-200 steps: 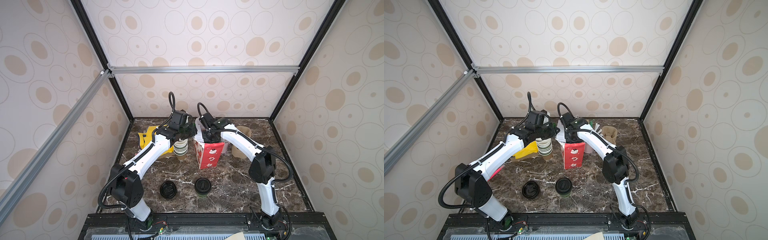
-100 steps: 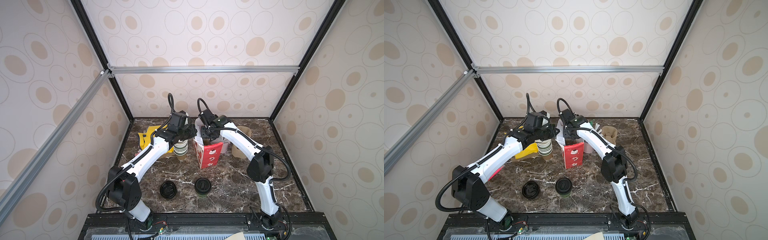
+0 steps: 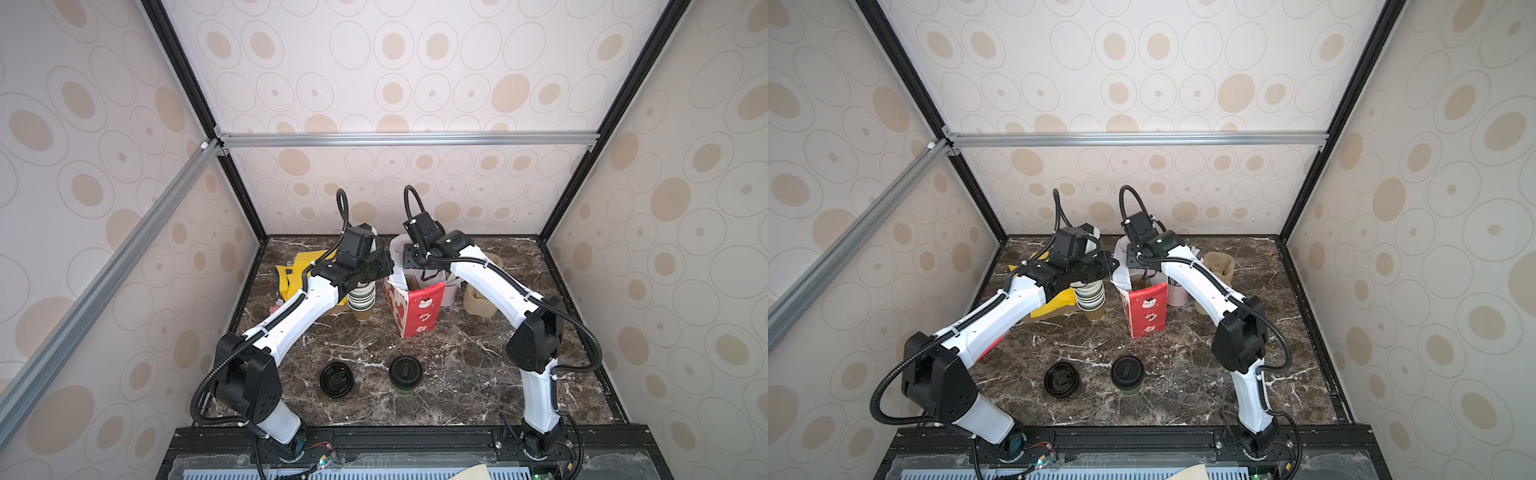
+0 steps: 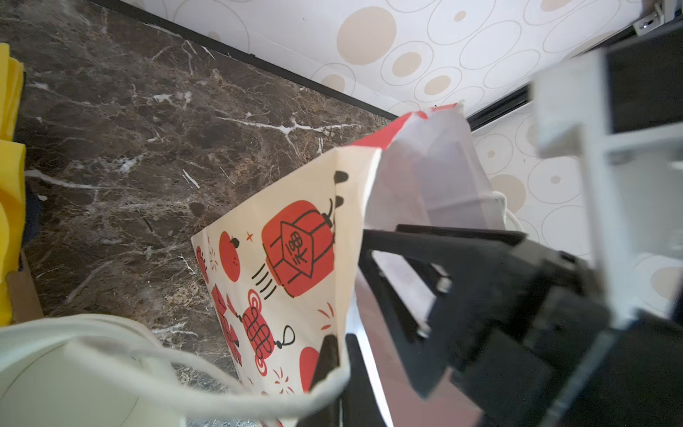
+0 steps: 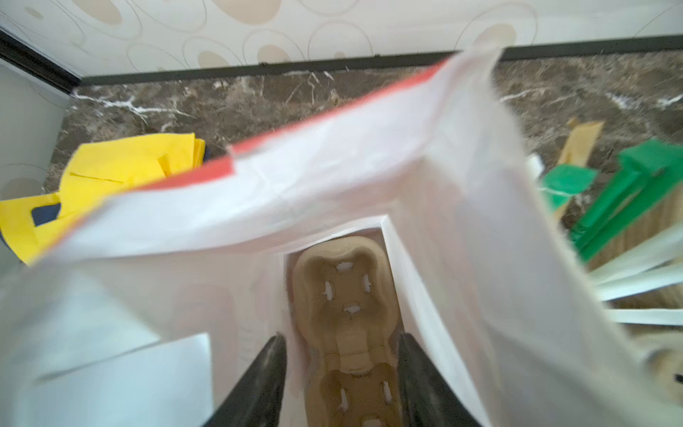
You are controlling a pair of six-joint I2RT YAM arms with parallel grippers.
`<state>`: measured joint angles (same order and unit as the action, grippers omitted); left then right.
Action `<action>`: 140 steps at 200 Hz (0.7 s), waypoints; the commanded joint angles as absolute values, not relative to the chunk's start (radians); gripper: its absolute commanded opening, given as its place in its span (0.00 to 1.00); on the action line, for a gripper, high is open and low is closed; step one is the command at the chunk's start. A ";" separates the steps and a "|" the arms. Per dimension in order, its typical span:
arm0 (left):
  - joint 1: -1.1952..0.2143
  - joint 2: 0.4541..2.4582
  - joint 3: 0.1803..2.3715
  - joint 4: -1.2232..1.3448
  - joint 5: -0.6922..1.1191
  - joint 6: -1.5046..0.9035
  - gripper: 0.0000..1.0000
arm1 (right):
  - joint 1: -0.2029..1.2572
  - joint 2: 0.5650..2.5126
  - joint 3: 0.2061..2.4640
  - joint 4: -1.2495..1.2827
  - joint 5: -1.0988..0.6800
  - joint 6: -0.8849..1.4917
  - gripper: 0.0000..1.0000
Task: Pack a coffee takeout order
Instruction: Place the cup tray in the takeout bag, then pick up the coffee cup from the bottom-center of the table.
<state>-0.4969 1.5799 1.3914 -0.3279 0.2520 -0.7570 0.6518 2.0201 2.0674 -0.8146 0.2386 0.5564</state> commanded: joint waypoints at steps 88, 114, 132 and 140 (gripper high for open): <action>-0.506 1.557 1.377 -0.298 0.243 -0.706 0.02 | 0.654 1.739 1.876 -0.528 -0.129 0.358 0.57; -0.506 1.543 1.368 -0.281 0.226 -0.706 0.14 | 0.654 1.669 1.870 -0.585 -0.089 0.340 0.58; -0.507 1.534 1.368 -0.277 0.214 -0.705 0.27 | 0.654 1.616 1.849 -0.665 0.045 0.347 0.58; -0.506 1.528 1.367 -0.274 0.213 -0.699 0.30 | 0.655 1.594 1.834 -0.709 0.125 0.360 0.58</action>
<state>-0.5007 1.5749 1.3693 -0.2916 0.2329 -0.7277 0.6521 1.6627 1.8713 -0.6052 -0.0387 0.3733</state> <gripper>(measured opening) 0.253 0.583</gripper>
